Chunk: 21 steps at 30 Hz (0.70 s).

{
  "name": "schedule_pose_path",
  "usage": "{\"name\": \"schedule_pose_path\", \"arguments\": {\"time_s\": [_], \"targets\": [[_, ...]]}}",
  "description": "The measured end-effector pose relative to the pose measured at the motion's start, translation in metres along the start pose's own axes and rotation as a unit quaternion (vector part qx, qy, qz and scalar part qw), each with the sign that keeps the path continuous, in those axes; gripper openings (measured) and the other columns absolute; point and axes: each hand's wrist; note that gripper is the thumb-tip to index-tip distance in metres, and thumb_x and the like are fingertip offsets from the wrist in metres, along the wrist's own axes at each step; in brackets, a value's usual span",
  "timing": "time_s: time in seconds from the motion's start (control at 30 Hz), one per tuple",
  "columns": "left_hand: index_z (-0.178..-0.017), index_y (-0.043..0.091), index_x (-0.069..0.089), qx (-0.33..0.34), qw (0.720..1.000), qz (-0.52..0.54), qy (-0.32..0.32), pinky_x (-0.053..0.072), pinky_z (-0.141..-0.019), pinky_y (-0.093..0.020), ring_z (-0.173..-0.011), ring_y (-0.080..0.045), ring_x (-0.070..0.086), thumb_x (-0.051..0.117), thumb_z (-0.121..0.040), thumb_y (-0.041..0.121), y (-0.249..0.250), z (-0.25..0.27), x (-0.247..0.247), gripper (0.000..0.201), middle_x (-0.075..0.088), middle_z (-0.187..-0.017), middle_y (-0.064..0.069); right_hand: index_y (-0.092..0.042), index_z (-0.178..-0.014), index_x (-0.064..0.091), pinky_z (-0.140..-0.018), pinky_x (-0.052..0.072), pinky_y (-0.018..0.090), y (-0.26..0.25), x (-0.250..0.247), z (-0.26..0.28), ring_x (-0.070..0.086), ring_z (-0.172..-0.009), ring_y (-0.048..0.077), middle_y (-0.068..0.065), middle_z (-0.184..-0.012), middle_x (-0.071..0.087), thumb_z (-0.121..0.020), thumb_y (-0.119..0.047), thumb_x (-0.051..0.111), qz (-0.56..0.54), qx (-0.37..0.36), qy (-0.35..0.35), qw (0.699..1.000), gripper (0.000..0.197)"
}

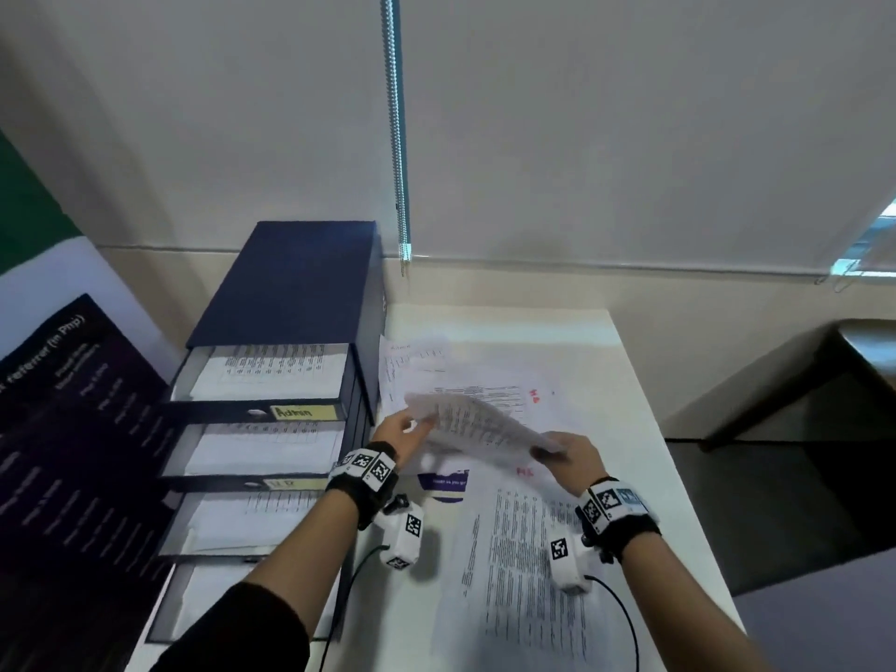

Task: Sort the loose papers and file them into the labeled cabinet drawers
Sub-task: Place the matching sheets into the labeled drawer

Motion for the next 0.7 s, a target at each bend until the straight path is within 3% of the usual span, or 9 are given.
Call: {"name": "schedule_pose_path", "arguments": {"time_s": [0.07, 0.17, 0.3, 0.43, 0.53, 0.6, 0.67, 0.7], "targets": [[-0.128, 0.006, 0.059, 0.002, 1.000, 0.006, 0.026, 0.045, -0.101, -0.035, -0.119, -0.026, 0.058, 0.050, -0.094, 0.056, 0.001, 0.005, -0.006, 0.061, 0.062, -0.129, -0.011, -0.010, -0.102, 0.075, -0.077, 0.048, 0.025, -0.011, 0.001, 0.001, 0.067, -0.091, 0.022, 0.006, -0.102, 0.073, -0.089, -0.022, 0.069, -0.002, -0.023, 0.023, 0.999, 0.019], [-0.126, 0.011, 0.060, 0.049, 0.992, 0.081, 0.081, 0.047, -0.101, -0.039, -0.116, -0.022, 0.060, 0.050, -0.091, 0.059, 0.019, 0.029, -0.034, 0.060, 0.065, -0.125, -0.006, -0.001, -0.107, 0.073, -0.077, 0.048, 0.028, -0.046, -0.007, 0.008, 0.066, -0.090, 0.022, 0.010, -0.106, 0.072, -0.091, -0.024, 0.067, -0.032, -0.075, 0.047, 0.996, 0.028], [-0.118, 0.018, 0.061, 0.107, 0.974, 0.157, 0.121, 0.051, -0.087, -0.025, -0.104, -0.010, 0.064, 0.053, -0.098, 0.038, 0.042, 0.066, -0.086, 0.030, 0.068, -0.113, 0.005, -0.006, -0.091, 0.070, -0.064, 0.051, 0.028, -0.095, -0.007, 0.019, 0.067, -0.079, 0.023, 0.010, -0.089, 0.072, -0.092, -0.029, 0.065, -0.073, -0.135, -0.012, 0.988, 0.024], [-0.118, 0.018, 0.062, 0.120, 0.962, 0.181, 0.165, 0.055, -0.085, -0.028, -0.100, -0.010, 0.068, 0.054, -0.098, 0.036, 0.023, 0.105, -0.140, 0.028, 0.071, -0.112, 0.002, -0.008, -0.100, 0.068, -0.076, 0.060, 0.042, -0.135, 0.026, 0.045, 0.070, -0.086, 0.025, 0.013, -0.096, 0.074, -0.093, -0.027, 0.064, -0.181, -0.153, -0.085, 0.968, 0.020], [-0.113, 0.014, 0.062, 0.089, 0.954, 0.222, 0.182, 0.056, -0.073, -0.023, -0.088, -0.008, 0.071, 0.053, -0.100, 0.026, -0.010, 0.131, -0.171, 0.020, 0.073, -0.104, -0.002, -0.015, -0.112, 0.067, -0.077, 0.059, 0.035, -0.152, 0.064, 0.064, 0.071, -0.090, 0.018, 0.002, -0.104, 0.074, -0.094, -0.025, 0.064, -0.235, -0.143, -0.166, 0.947, 0.021], [-0.112, 0.013, 0.062, 0.048, 0.961, 0.195, 0.189, 0.057, -0.082, -0.032, -0.090, -0.015, 0.071, 0.056, -0.098, 0.023, -0.041, 0.148, -0.187, 0.017, 0.072, -0.108, -0.010, -0.021, -0.112, 0.065, -0.073, 0.055, 0.027, -0.160, 0.094, 0.077, 0.069, -0.084, 0.007, -0.004, -0.105, 0.072, -0.095, -0.023, 0.062, -0.228, -0.131, -0.228, 0.938, 0.017], [-0.117, 0.014, 0.061, -0.009, 0.974, 0.140, 0.176, 0.053, -0.093, -0.036, -0.101, -0.021, 0.066, 0.060, -0.096, 0.024, -0.079, 0.165, -0.199, 0.023, 0.069, -0.115, -0.008, -0.020, -0.114, 0.066, -0.077, 0.058, 0.034, -0.163, 0.127, 0.091, 0.071, -0.087, 0.009, -0.002, -0.108, 0.072, -0.095, -0.017, 0.062, -0.231, -0.083, -0.282, 0.928, 0.019], [-0.118, 0.014, 0.060, -0.044, 0.978, 0.118, 0.168, 0.053, -0.089, -0.032, -0.101, -0.019, 0.065, 0.061, -0.095, 0.026, -0.095, 0.176, -0.204, 0.026, 0.068, -0.116, -0.005, -0.018, -0.114, 0.067, -0.083, 0.058, 0.040, -0.162, 0.146, 0.095, 0.072, -0.095, 0.017, 0.002, -0.110, 0.073, -0.095, -0.014, 0.062, -0.243, -0.047, -0.301, 0.921, 0.021]]}}
Point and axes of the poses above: each hand's wrist, its own z-axis away from the middle knuckle, its own x-axis out of the palm, y = z × x
